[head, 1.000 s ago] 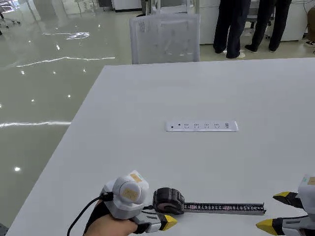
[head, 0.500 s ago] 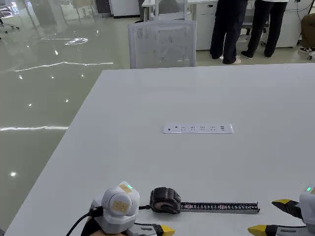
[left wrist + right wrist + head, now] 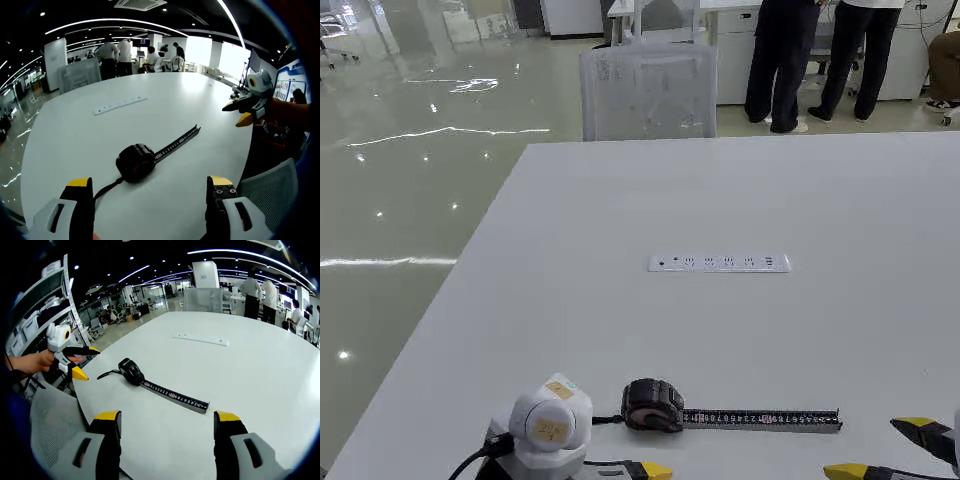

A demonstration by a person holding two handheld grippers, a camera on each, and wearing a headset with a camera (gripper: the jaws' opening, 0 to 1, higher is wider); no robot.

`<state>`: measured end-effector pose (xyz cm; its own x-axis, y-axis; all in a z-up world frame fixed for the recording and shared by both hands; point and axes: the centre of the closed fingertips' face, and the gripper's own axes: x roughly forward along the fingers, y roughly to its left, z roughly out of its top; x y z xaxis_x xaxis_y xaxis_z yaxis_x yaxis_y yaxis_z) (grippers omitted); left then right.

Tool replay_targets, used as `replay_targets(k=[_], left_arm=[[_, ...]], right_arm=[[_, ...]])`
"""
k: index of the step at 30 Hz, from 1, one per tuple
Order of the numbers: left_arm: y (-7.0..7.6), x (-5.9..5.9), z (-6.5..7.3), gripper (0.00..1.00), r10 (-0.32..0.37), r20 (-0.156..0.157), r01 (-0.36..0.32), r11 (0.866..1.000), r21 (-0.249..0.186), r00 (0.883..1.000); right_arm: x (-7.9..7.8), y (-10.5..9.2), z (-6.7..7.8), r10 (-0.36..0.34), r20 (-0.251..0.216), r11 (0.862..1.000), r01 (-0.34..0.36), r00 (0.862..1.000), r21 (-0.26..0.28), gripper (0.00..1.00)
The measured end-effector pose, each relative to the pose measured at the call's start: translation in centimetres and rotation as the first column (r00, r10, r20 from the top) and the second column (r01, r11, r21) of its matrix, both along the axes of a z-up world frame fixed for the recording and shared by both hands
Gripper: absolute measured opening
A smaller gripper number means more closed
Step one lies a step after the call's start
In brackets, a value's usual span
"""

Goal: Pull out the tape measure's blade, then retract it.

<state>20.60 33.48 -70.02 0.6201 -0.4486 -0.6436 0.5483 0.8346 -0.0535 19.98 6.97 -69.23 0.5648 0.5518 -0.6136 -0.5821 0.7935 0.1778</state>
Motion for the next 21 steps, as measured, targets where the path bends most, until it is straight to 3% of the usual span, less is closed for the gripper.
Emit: replay_targets(k=[9,13,21], left_arm=[[0.6,-1.5,0.8,0.93,0.036,0.001,-0.036,0.999,0.001,0.999],[0.8,-2.1,1.7,0.94,0.070,0.004,-0.070,0.997,-0.023,0.998],[1.2,-3.8,3.1,0.95,0.094,0.011,-0.094,0.996,0.001,0.996]], right_arm=[[-1.8,-0.3,1.6,-0.020,0.011,1.000,0.020,1.000,-0.013,0.75],[-2.6,-0.3,2.6,-0.028,0.016,0.999,0.029,0.999,-0.016,0.74],[-4.4,-0.9,3.9,-0.037,0.023,0.999,0.038,0.999,-0.025,0.72]])
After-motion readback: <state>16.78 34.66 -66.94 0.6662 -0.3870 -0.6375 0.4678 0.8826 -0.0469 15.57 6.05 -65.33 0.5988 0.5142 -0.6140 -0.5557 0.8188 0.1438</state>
